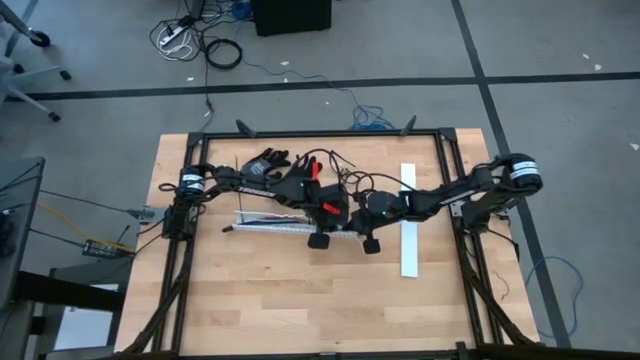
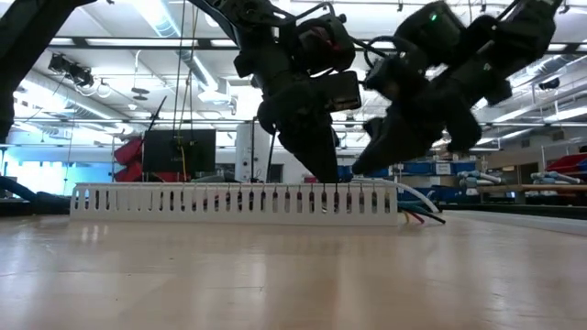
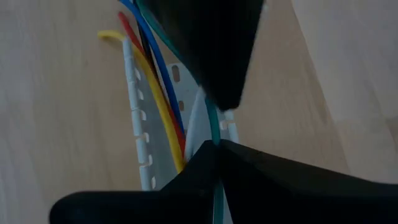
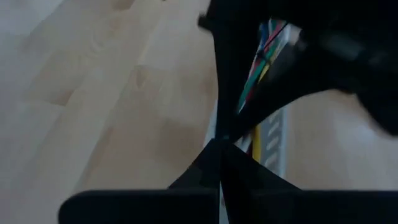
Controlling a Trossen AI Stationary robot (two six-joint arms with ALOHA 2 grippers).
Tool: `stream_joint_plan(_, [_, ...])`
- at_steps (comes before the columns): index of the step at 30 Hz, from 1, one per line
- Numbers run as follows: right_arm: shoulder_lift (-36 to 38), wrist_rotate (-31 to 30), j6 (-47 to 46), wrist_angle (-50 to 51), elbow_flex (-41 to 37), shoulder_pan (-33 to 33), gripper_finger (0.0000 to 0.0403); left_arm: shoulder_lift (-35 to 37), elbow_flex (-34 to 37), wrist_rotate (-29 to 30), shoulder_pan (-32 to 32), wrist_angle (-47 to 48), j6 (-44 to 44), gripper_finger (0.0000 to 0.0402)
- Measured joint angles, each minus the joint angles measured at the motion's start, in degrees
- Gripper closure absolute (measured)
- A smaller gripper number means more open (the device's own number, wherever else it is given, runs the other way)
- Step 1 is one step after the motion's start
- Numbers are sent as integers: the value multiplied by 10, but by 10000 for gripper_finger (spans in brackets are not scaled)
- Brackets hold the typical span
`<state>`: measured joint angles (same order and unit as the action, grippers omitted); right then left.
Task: Ziptie cables
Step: Put the ziptied cables in a white cable duct
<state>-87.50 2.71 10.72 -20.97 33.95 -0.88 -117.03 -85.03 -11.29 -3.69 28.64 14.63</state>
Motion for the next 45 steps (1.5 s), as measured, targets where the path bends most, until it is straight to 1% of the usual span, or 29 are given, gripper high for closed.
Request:
stream_joint_plan(5, [-43, 1, -1, -20, 0, 11, 403, 0, 0, 0, 1, 6, 0, 395])
stream_joint_plan(12, [-70, -1, -6, -10, 1, 19, 402, 0, 0, 5, 1, 4, 1, 394])
stream_joint_plan(16, [-70, -1, -5, -3, 1, 19, 402, 0, 0, 50, 4, -5, 0, 386])
stream_joint_plan(19, [-70, -1, -3, 9, 1, 19, 402, 1, 0, 80, 8, -2, 1, 366])
stream_joint_plan(24, [-70, -1, 1, 28, 0, 19, 403, 18, -26, 142, 20, 58, -1, 331])
stream_joint_plan(29, [-70, 0, 4, 29, 0, 19, 403, 42, -40, 166, 30, 86, -2, 319])
stream_joint_plan(33, [-68, -2, 5, 27, 0, 19, 403, 55, -41, 167, 31, 115, -18, 321])
stream_joint_plan(37, [-40, -33, 19, 27, -2, 13, 403, 56, -39, 197, 31, 139, -33, 321])
stream_joint_plan(40, [6, -46, 30, 41, -1, 10, 403, 56, -38, 205, 31, 140, -34, 321])
stream_joint_plan(45, [96, -48, 30, 108, -1, 9, 403, 56, -38, 206, 29, 144, -36, 321])
